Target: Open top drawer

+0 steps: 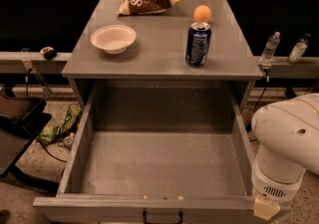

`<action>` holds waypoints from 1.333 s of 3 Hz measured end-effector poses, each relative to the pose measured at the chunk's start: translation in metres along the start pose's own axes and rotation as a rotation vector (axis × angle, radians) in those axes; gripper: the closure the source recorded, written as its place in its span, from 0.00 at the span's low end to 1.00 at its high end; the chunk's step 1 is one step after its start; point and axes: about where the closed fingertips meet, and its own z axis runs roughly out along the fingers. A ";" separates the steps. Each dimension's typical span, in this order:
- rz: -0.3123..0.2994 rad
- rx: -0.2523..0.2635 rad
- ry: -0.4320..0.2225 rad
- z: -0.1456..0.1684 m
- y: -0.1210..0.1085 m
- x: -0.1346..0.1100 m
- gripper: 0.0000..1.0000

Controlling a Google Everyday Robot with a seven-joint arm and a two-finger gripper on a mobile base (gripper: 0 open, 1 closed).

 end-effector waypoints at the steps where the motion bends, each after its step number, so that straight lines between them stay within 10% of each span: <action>1: 0.000 0.000 0.000 0.000 0.000 0.000 0.37; 2: 0.003 0.024 -0.011 -0.008 0.000 0.004 0.14; 4: 0.045 0.265 0.050 -0.141 0.023 0.015 0.00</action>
Offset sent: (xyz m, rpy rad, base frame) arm -0.0006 -0.0056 0.0217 0.0015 -0.0663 0.0010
